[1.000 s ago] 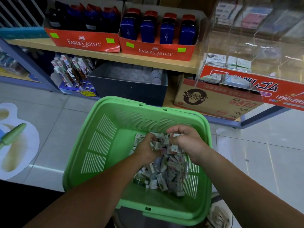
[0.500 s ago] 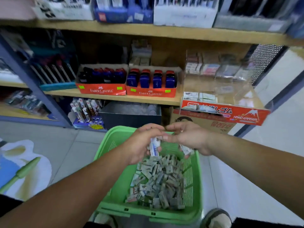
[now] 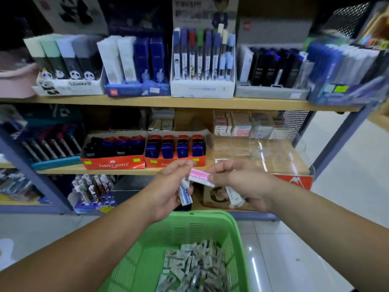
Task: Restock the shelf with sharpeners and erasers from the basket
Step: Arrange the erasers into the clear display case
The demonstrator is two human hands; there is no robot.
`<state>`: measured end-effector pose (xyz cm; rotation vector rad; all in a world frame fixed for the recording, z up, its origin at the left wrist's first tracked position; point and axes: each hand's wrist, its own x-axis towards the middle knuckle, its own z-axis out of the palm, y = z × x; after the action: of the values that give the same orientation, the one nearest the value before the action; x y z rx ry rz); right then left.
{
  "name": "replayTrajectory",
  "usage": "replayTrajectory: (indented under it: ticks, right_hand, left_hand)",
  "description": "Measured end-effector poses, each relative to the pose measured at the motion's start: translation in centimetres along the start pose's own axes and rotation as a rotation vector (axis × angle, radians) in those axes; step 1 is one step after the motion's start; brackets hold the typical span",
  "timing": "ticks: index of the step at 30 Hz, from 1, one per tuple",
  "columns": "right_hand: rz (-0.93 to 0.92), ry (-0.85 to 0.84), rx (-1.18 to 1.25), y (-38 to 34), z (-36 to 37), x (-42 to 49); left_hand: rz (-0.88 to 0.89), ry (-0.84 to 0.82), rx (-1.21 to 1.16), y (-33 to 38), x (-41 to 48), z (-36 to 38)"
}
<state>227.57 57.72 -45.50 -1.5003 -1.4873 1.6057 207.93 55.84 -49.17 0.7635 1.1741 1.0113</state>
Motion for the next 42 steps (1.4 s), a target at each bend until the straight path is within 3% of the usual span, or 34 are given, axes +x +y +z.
replayTrajectory:
  ticks: [11,15,18,21,26,30,36,42]
  right_hand:
    - [0.075,0.188,0.159,2.2,-5.0,3.9]
    - [0.078,0.236,0.306,2.7,-5.9,4.5]
    - [0.061,0.272,0.4,3.0,-6.4,4.5]
    - [0.046,0.268,0.428,3.3,-7.0,4.6]
    - [-0.019,0.286,0.313,3.2,-9.1,4.3]
    - [0.043,0.412,0.491,3.2,-12.4,3.1]
    - [0.148,0.325,0.682,4.7,-16.4,2.1]
    - [0.053,0.498,0.545,6.4,-18.4,1.0]
  left_hand:
    - [-0.03,0.107,0.008,-0.6,6.9,4.8]
    - [-0.041,0.076,-0.01,-0.5,8.4,6.4]
    - [0.046,0.098,0.138,-0.2,8.4,7.3]
    - [0.101,0.019,0.23,0.2,8.0,8.4]
    - [0.132,-0.006,0.311,1.3,8.2,9.9]
    - [0.187,-0.068,0.589,3.0,9.8,11.8]
    - [0.29,-0.207,1.013,4.1,13.0,16.6]
    - [0.256,-0.32,1.38,3.1,15.6,20.2]
